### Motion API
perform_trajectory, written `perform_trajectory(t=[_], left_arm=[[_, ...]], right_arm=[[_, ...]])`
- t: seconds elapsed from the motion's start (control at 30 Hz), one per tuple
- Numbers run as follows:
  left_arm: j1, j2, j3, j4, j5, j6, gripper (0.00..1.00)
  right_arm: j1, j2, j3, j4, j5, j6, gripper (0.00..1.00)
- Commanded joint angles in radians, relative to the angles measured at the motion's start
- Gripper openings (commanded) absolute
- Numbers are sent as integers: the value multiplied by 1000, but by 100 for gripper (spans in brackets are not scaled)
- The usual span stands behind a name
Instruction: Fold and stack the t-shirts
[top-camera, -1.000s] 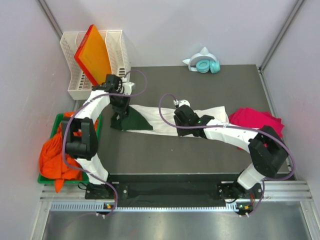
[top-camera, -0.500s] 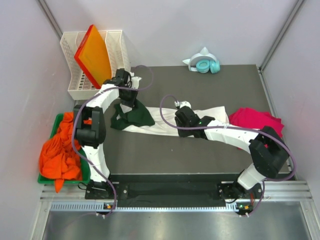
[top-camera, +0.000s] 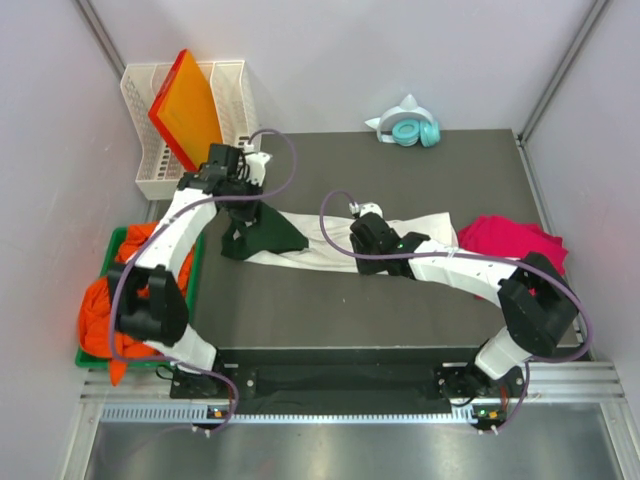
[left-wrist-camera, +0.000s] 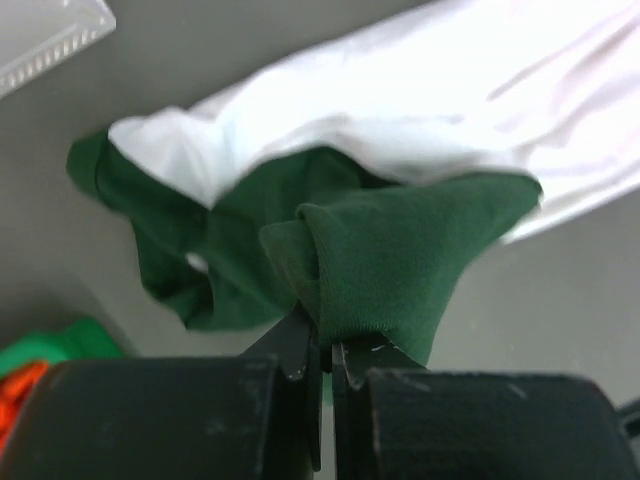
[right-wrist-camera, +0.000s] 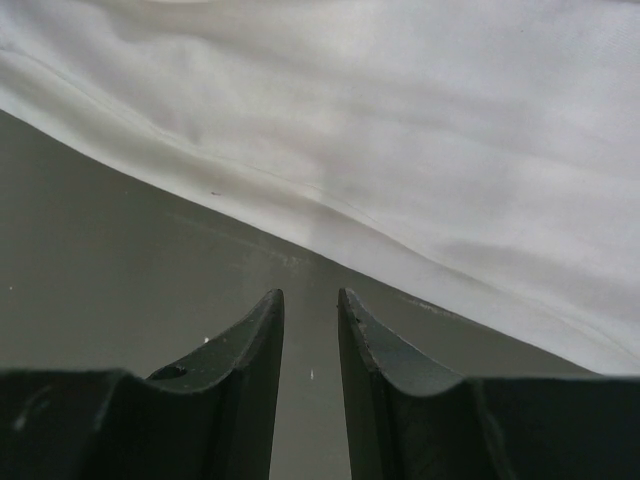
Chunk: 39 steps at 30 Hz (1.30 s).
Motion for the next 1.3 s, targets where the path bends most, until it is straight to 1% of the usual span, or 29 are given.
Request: perform_trajectory(t=[0.0,0.1,0.23,0.33,0.43,0.47,0.53,0.57,0.67,0.77,0.9,1.13,1.17,1.23,1.27], left_arm=[[1,-147,-110,-61,25,9,0],[1,-191,-168,-84,36,15,0],[1,-207,-210,-104,33,28,0],[1,-188,-214,-102,36,32,0],[1,-138,-204,-53,33,35,0],[1,-118,-176,-31,30,32,0],[1,-35,-130,-24,33,20,0],[1,21,-80,-23,36,17,0],[0,117,3,-9,50,11,0],[0,192,49,25,41,11,0],[0,269,95,62,14,-3,0],[-2,327,137,91,36,-23,0],[-2,345,143,86,36,-23,1],[-2,359,151,74,34,-20,8],[-2,361,154,71,27,-18,17]], right_arm=[[-4,-5,48,12,13,-8,29],[-5,4,65,12,11,-20,29],[-5,16,84,7,12,-27,29],[-5,12,76,10,13,-24,29],[-5,13,67,16,9,-14,29],[-4,13,64,16,8,-11,29],[-4,6,58,16,11,-7,29],[-4,3,56,13,14,-4,29],[-5,-11,47,12,16,-2,29],[-1,-10,50,-2,23,-8,28],[0,-11,47,-7,37,-5,28],[-2,-5,27,-10,37,1,28],[0,-3,27,-11,39,3,28],[0,-5,28,-11,39,1,28],[0,-3,30,-10,42,-2,28]])
